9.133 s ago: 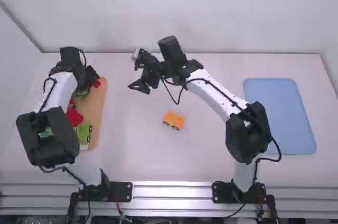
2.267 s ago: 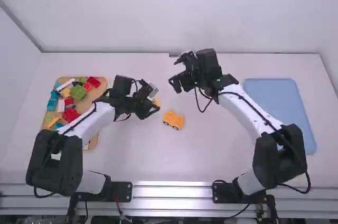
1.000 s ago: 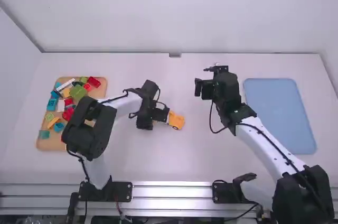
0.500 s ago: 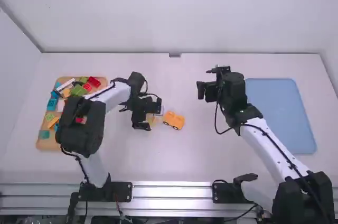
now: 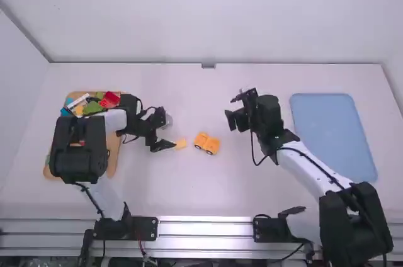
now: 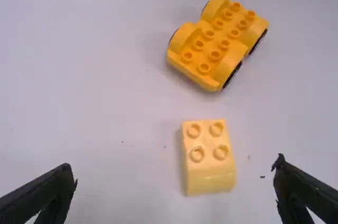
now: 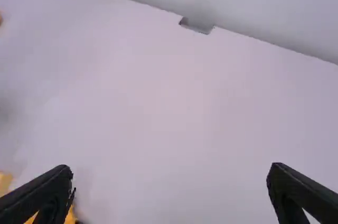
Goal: Assemble lego blocks to make yellow taxi
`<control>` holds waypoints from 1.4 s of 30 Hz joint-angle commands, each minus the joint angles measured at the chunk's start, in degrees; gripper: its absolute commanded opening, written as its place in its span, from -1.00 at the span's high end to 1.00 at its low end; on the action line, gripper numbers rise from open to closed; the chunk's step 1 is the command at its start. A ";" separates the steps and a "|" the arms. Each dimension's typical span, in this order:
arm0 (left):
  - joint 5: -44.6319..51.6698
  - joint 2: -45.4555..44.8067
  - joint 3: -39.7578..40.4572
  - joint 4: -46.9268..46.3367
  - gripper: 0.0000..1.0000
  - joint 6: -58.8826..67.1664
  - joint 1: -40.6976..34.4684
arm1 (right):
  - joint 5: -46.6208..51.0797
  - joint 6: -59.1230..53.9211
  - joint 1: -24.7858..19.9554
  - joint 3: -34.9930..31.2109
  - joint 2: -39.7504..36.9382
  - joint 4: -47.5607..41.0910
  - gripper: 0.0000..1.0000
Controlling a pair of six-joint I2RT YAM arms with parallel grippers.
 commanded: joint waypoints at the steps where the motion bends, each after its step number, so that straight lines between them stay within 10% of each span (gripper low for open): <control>1: 4.17 -1.44 -2.01 1.66 -0.98 -9.99 -0.37 | 3.17 -0.70 -0.04 -0.42 0.87 0.63 -0.96; 24: 5.95 -1.44 -4.39 7.23 -0.98 -15.08 -0.02 | 0.44 0.52 0.04 -0.42 1.20 1.38 -0.97; 42: 9.57 -6.12 -5.84 -5.88 -0.98 8.00 -0.50 | -12.70 -12.24 3.10 -4.17 -4.87 -0.74 -0.97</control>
